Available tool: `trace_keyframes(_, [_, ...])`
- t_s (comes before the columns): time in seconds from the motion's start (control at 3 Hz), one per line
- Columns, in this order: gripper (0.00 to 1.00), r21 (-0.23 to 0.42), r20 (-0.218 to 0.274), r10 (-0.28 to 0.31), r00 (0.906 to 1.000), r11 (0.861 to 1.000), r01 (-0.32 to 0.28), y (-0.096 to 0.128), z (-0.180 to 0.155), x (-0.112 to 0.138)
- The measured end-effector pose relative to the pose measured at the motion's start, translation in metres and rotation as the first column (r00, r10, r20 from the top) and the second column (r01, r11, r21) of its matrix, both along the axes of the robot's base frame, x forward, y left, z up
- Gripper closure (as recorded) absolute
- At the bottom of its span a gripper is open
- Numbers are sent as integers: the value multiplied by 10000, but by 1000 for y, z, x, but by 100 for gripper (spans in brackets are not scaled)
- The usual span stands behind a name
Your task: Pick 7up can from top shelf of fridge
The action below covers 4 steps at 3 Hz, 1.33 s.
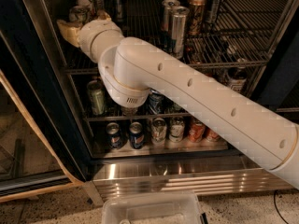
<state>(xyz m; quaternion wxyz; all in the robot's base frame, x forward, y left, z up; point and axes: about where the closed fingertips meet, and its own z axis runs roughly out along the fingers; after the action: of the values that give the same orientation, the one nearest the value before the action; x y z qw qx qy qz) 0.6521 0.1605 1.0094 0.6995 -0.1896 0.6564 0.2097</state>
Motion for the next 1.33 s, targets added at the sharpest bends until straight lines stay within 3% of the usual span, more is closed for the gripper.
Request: trace_keyframes(1.33, [34,-142,-566,334,9978,9993,-343,17,-15,18])
